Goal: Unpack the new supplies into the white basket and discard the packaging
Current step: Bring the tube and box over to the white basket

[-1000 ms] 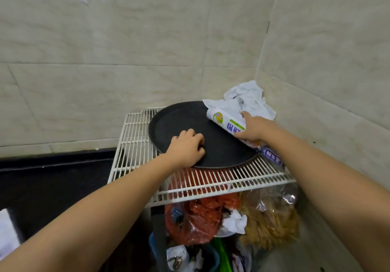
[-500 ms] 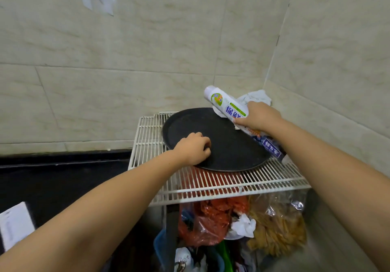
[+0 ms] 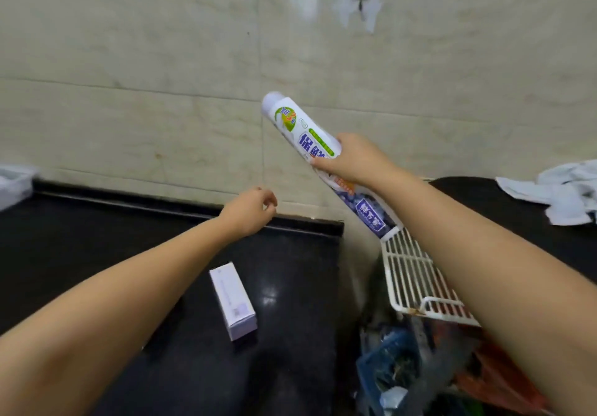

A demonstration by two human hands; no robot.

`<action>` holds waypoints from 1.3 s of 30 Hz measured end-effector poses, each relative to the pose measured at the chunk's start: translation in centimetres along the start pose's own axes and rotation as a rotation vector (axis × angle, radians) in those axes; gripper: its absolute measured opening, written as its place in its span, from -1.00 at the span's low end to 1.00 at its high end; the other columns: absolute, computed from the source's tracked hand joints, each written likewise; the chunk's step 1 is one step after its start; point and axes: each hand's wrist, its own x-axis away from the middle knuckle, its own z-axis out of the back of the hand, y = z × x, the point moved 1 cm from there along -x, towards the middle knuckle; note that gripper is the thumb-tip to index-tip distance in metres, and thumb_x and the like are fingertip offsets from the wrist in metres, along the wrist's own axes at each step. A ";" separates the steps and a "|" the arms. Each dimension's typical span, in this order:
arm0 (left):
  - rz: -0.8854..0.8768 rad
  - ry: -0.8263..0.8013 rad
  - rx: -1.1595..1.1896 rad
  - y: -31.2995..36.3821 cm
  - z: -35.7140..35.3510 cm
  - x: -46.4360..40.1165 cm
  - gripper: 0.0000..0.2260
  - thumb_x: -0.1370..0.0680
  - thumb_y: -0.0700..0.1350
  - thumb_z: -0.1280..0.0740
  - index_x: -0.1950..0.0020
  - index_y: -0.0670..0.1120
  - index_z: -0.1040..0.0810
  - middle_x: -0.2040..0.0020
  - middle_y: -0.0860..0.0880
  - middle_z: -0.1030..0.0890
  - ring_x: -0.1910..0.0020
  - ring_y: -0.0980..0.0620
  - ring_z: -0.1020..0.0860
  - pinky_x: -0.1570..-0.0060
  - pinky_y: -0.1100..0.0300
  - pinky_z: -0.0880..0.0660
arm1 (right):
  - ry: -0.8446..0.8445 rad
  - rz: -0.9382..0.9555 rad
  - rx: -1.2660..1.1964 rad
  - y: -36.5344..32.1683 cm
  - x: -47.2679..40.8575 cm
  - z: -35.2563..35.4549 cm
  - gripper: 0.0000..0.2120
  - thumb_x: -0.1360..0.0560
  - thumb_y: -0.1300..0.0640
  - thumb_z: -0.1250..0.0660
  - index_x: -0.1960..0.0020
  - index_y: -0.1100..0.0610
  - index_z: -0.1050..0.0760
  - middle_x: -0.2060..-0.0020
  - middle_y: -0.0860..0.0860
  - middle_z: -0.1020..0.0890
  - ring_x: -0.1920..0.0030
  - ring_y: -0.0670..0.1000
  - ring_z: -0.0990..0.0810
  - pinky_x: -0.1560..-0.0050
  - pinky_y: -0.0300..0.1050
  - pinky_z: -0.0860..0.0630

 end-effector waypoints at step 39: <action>0.980 0.533 0.056 -25.7 10.4 22.4 -0.45 -0.44 0.09 -0.33 -0.33 -0.13 -0.27 -0.20 -0.16 -0.40 -0.09 -0.18 -0.50 0.01 -0.04 -0.52 | -0.413 0.322 -0.145 -24.9 0.3 -26.1 -0.46 -0.35 -0.25 -0.37 -0.09 0.15 -0.43 0.02 0.10 -0.61 0.14 0.09 -0.59 0.27 -0.10 -0.45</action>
